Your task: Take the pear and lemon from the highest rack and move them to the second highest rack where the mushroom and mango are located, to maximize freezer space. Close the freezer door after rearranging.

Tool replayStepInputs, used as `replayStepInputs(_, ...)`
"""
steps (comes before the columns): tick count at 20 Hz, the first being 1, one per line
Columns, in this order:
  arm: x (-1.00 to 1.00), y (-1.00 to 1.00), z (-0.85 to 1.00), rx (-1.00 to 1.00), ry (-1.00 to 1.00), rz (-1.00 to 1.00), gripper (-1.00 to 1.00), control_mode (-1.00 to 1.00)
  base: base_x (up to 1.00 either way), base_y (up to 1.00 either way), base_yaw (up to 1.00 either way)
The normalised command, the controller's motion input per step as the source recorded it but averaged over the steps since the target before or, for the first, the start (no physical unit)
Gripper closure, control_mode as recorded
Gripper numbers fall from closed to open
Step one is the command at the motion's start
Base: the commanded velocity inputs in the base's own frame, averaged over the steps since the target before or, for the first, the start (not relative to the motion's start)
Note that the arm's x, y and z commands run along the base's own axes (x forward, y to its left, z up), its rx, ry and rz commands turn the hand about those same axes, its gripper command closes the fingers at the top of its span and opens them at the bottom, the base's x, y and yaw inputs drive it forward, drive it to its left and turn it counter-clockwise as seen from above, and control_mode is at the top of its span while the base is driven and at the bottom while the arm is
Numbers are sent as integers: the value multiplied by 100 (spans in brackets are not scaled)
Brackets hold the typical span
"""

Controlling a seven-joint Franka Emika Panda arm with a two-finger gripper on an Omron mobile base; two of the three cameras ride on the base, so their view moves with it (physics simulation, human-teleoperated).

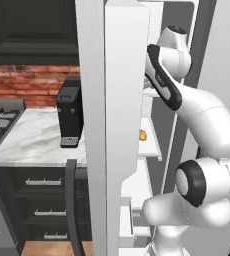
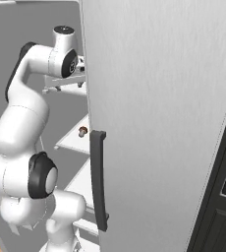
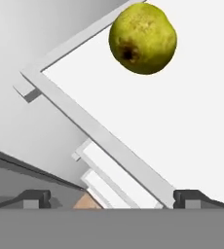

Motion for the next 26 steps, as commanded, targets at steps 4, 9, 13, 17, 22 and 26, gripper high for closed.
replayStepInputs(4, 27, 0, 1, -16, 0, 39, -100, -100, 0, 0, 0)
replayStepInputs(9, 33, 2, 0, -13, 0, 17, -100, -100, 0, 0, 0)
replayStepInputs(13, 43, 29, 0, -3, -1, -3, -100, -100, 0, 0, 0)
replayStepInputs(17, 53, 38, 0, 0, 0, -11, -100, -100, 0, 0, 0)
replayStepInputs(22, 61, 22, 0, 0, -2, -8, -100, -100, 0, 0, 0)
replayStepInputs(26, 51, 0, 0, 0, 0, -6, -100, -100, 0, 0, 0)
